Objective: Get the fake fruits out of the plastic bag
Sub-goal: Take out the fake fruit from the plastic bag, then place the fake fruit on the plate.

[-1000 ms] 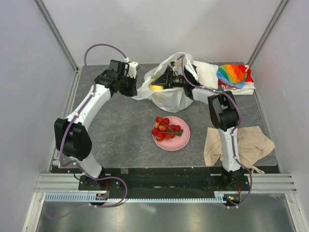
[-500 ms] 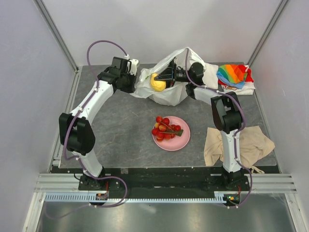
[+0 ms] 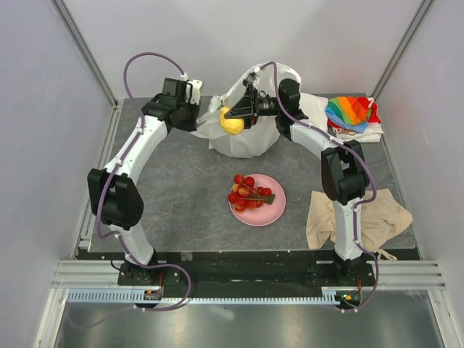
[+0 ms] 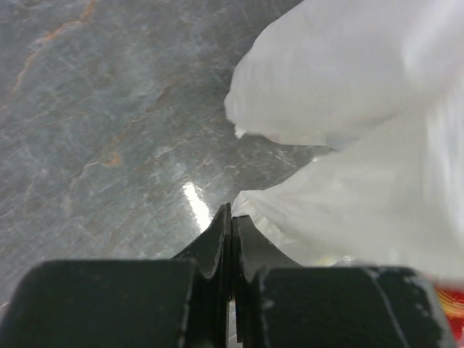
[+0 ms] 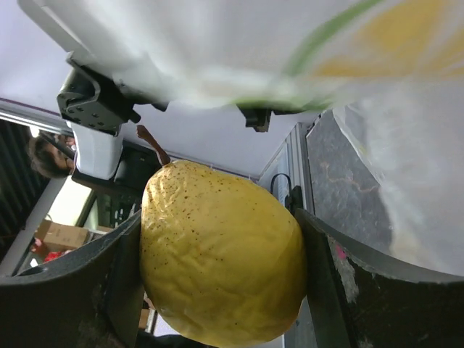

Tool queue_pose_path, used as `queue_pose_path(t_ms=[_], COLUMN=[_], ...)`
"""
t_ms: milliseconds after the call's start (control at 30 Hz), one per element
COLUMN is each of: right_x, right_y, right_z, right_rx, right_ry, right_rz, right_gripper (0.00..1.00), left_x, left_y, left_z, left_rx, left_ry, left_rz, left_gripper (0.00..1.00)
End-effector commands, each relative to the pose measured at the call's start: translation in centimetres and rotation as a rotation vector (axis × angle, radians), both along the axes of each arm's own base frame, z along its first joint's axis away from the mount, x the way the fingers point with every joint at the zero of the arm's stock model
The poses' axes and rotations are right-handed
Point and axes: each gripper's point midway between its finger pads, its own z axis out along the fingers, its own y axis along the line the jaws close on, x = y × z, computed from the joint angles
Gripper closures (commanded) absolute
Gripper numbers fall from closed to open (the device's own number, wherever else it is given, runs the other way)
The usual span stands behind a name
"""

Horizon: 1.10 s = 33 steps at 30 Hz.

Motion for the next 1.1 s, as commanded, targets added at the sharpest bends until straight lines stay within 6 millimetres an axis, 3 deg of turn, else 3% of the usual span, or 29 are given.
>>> queue_pose_path(t_ms=[0, 33, 67, 100, 133, 367, 400, 433, 567, 600, 633, 800, 867, 900, 933, 967, 1033, 1067], right_x=[-1.9, -3.5, -4.5, -5.6, -6.8, -12.0, -12.2, -12.8, -14.7, -15.2, -15.4, -16.8, -16.2, -15.7, -14.6, -14.1, -12.4, -11.7], right_y=[1.5, 2.2, 2.3, 2.4, 2.9, 3.5, 3.5, 3.4, 3.5, 3.3, 3.1, 1.7, 2.0, 2.3, 3.2, 3.7, 5.0, 5.4], right_z=[2.5, 2.4, 1.1, 1.1, 1.1, -3.9, -4.2, -3.1, -1.3, -1.0, -1.0, -0.6, 0.1, 0.8, 2.6, 4.1, 8.2, 9.5], right_rx=[-0.014, -0.006, -0.018, -0.012, 0.008, -0.022, -0.044, 0.019, 0.037, 0.045, 0.038, 0.060, 0.072, 0.079, 0.110, 0.143, 0.115, 0.139], right_ry=[-0.098, -0.118, -0.068, -0.067, -0.098, -0.008, 0.110, -0.006, -0.118, -0.147, -0.137, -0.250, -0.261, -0.240, -0.224, -0.342, -0.294, -0.405], right_rz=[0.083, 0.131, 0.154, 0.177, 0.205, 0.334, 0.343, 0.354, 0.426, 0.441, 0.449, 0.489, 0.478, 0.462, 0.418, 0.390, 0.356, 0.329], right_gripper=[0.62, 0.62, 0.62, 0.62, 0.62, 0.68, 0.71, 0.72, 0.82, 0.95, 1.00, 1.00, 0.99, 1.00, 1.00, 1.00, 1.00, 1.00], left_x=[0.9, 1.6, 2.1, 2.7, 3.3, 5.2, 5.1, 5.0, 4.8, 4.7, 4.7, 3.5, 2.8, 2.6, 2.2, 1.8, 1.2, 1.0], left_y=[3.4, 3.4, 3.0, 2.6, 2.3, 1.3, 1.0, 0.8, 0.9, 0.9, 1.0, 1.5, 1.7, 1.8, 1.8, 1.9, 1.9, 1.8], left_z=[3.9, 5.2, 6.0, 6.1, 7.9, 14.0, 14.9, 15.4, 16.9, 17.3, 17.6, 19.3, 20.8, 21.3, 21.7, 22.5, 22.9, 23.0], left_rx=[-0.031, -0.061, -0.075, -0.086, -0.104, -0.177, -0.194, -0.221, -0.233, -0.232, -0.228, -0.228, -0.235, -0.234, -0.236, -0.239, -0.241, -0.242], left_ry=[-0.099, -0.126, -0.145, -0.150, -0.188, -0.333, -0.349, -0.352, -0.388, -0.398, -0.406, -0.441, -0.470, -0.482, -0.491, -0.506, -0.506, -0.504], left_rz=[0.083, 0.074, 0.061, 0.050, 0.051, 0.032, 0.015, 0.022, 0.033, 0.030, 0.030, 0.030, 0.026, 0.025, 0.023, 0.024, 0.013, 0.005], left_gripper=[0.98, 0.98, 0.98, 0.98, 0.98, 0.98, 0.98, 0.98, 0.98, 0.98, 0.98, 0.99, 0.98, 0.98, 0.98, 0.98, 0.98, 0.98])
